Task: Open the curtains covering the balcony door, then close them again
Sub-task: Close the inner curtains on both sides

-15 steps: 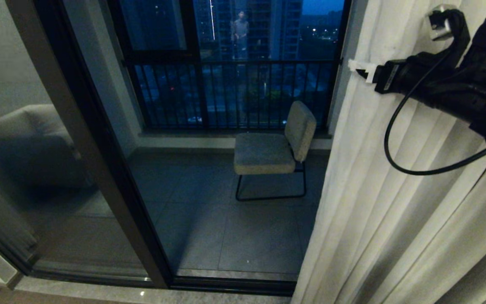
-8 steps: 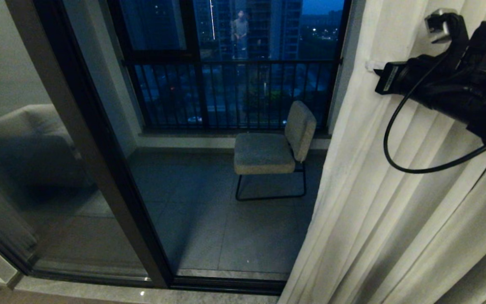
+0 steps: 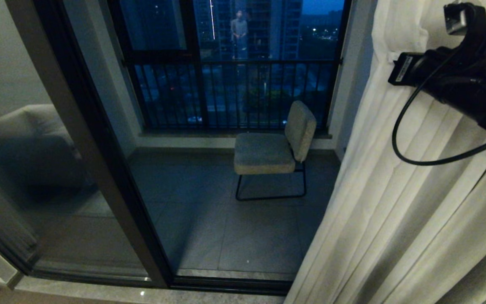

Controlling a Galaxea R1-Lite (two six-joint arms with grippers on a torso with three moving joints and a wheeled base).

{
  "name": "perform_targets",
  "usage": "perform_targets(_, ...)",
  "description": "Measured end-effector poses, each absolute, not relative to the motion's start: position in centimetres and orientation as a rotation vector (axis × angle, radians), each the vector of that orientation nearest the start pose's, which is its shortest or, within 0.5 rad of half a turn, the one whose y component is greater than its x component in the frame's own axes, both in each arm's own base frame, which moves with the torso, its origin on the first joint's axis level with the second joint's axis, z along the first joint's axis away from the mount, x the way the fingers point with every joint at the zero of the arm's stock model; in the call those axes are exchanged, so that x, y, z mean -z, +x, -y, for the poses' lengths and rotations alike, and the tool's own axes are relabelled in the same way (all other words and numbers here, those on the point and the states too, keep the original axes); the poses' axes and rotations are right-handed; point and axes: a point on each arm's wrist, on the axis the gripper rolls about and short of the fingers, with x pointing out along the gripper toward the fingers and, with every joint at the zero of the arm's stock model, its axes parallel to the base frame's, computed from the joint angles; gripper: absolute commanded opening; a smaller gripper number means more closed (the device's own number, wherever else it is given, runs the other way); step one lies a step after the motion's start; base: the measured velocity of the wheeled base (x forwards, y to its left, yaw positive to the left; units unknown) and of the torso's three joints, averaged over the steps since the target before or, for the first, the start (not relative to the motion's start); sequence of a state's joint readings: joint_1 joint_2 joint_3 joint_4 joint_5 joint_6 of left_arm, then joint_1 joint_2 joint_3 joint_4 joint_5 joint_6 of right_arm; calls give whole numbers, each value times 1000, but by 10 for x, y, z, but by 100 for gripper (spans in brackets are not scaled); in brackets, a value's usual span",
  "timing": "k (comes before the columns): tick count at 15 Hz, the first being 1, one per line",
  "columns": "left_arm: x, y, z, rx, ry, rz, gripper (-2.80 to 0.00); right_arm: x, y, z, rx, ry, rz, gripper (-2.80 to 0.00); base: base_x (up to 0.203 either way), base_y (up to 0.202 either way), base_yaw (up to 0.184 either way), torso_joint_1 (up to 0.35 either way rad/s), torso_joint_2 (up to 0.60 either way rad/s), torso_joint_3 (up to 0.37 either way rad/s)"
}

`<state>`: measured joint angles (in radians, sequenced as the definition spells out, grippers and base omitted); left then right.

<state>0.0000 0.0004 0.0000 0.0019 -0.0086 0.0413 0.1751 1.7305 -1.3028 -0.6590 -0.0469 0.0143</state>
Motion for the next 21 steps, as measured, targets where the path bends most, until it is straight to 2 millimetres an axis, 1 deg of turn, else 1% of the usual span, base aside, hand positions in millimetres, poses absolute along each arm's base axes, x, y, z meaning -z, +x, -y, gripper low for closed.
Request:
perform_targets(5,-75,-23,0,9,41,-3,-280,-325,322,-48,-56,26,252,-280,0,0,0,0,0,0)
perform_targets(9,-75,-23,0,8,41,-2,-280,-317,314,-36,-21,8,226,-280,0,0,0,0,0,0)
perform_targets(11,-75,-23,0,9,41,-3,-280,-316,311,-32,-10,8,224,-280,0,0,0,0,0,0)
perform_targets(17,-75,-23,0,9,41,-3,-280,-318,308,-31,-7,7,228,-280,0,0,0,0,0,0)
perform_targets(21,-75,-23,0,9,41,-3,-280,-316,309,-31,-7,7,222,-280,0,0,0,0,0,0)
